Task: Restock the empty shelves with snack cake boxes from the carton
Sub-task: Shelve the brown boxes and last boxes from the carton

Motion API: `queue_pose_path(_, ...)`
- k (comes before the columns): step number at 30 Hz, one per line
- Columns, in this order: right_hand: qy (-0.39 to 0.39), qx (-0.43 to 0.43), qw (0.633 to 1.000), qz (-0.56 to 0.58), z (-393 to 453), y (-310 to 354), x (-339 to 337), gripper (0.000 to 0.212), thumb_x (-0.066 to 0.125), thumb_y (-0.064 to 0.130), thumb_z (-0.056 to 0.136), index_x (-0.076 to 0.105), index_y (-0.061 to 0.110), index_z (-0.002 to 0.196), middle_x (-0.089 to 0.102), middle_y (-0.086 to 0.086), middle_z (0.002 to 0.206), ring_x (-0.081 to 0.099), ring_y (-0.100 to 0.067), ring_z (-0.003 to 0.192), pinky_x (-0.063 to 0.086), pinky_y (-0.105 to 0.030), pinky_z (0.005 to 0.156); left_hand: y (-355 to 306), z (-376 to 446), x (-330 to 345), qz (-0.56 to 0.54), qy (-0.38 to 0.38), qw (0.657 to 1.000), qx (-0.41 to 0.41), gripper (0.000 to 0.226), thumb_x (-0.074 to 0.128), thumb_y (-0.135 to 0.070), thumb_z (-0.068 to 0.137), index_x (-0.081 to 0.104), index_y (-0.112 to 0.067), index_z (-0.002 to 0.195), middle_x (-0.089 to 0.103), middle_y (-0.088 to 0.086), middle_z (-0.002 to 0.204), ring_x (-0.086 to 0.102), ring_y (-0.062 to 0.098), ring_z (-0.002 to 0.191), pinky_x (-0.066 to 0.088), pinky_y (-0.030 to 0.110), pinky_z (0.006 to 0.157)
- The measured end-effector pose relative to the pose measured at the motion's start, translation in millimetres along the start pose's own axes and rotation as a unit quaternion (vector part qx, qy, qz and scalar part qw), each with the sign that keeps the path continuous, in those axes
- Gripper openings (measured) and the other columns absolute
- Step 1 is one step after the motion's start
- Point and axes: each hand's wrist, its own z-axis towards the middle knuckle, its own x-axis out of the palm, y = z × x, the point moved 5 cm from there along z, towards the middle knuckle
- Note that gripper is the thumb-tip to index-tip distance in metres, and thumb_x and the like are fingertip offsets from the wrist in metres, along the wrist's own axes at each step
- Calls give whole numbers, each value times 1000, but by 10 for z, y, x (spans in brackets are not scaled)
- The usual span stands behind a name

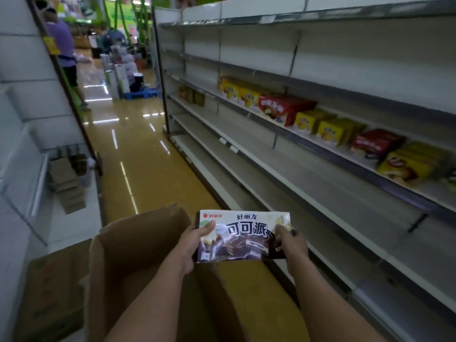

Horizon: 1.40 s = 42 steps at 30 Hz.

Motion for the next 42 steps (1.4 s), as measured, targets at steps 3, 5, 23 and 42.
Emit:
queue_pose_path(3,-10,-14,997,70,-76,-48,-680,53,68,47,80,59,5,111,67,-14,103,66,-34,91,54,-50,86,169,-139,614,61,34,998,3,55,73,-33,79,50,-10,124,72,13,97,72,27,80,59,35,61)
queue_pose_path(5,-41,-26,994,99,-108,-103,-1085,49,64,46,85,54,5,110,64,-13,102,64,-32,90,54,-44,81,269,-219,958,114,17,993,34,69,70,-44,80,35,-11,130,66,12,107,71,18,80,59,30,65)
queue_pose_path(23,-378,-11,900,217,-866,-955,-4363,71,42,61,91,47,2,130,54,-13,128,51,-33,117,40,-39,91,1528,-1034,4139,257,303,918,7,41,59,-38,91,52,-11,121,60,5,120,56,23,107,42,39,97)
queue_pose_path(42,-509,31,803,308,-2169,-2080,-6440,65,42,63,91,49,6,123,59,-13,117,61,-27,95,51,-34,71,2881,-2782,5955,342,465,816,-4,34,57,-33,94,54,-15,122,56,0,112,49,17,92,38,30,80)
